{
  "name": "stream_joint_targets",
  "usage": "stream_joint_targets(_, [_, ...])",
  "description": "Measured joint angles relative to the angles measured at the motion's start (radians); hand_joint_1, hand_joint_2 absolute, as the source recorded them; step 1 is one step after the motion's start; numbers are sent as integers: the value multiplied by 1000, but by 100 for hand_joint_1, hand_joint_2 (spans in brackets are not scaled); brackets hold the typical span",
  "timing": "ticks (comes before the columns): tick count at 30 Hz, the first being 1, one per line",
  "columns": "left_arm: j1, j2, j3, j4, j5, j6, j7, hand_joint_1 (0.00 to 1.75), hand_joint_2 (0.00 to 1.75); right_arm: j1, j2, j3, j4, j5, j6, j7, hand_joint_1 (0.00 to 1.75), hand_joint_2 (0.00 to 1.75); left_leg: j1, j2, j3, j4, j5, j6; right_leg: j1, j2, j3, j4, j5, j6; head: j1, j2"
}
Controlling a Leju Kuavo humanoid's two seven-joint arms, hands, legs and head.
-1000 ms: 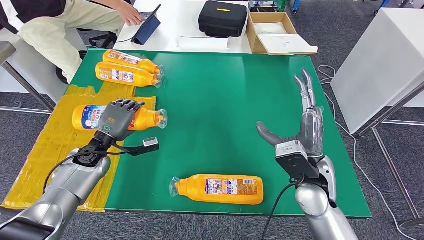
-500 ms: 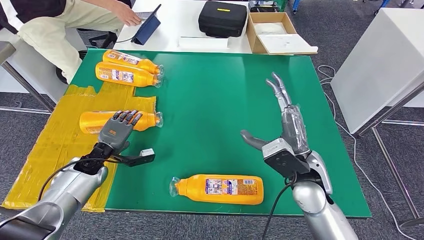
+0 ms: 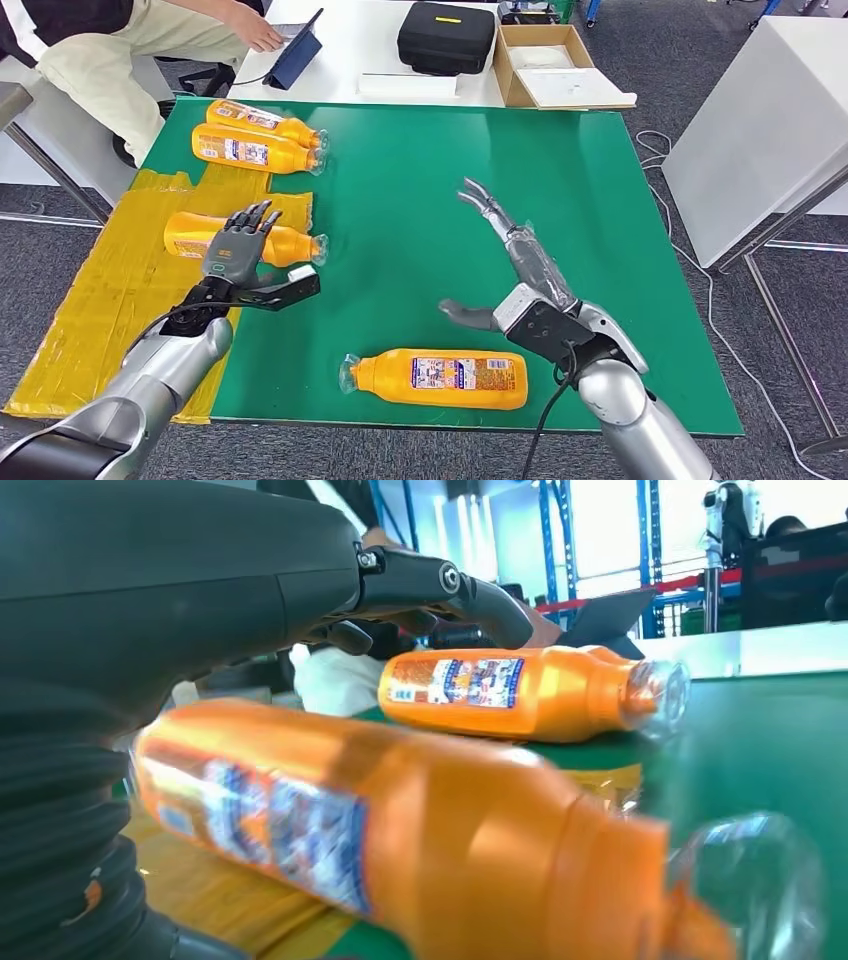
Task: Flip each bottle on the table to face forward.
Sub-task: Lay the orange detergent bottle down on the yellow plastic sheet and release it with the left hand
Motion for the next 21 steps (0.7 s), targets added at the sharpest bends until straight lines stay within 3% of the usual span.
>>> stream_joint_targets(7, [-16,-23,31,0,56,-7,-17,0,175,-28,-70,53,-41,-65,107,86,0,175,0,0,0,0,0,0,0,0,0,0,0,0,0,0])
stream_joint_targets(14, [-20,-33,45,0,76,-7,-24,0,175,-52,-123,82,-64,-80,125,104,0,175,0,0,0,0,0,0,0,0,0,0,0,0,0,0])
stream_joint_targets(21, [-34,-45,69,-1,156,-5,-47,0,175,-129,-236,116,-73,-73,173,92,0,175,0,0,0,0,0,0,0,0,1,0,0,0,0,0])
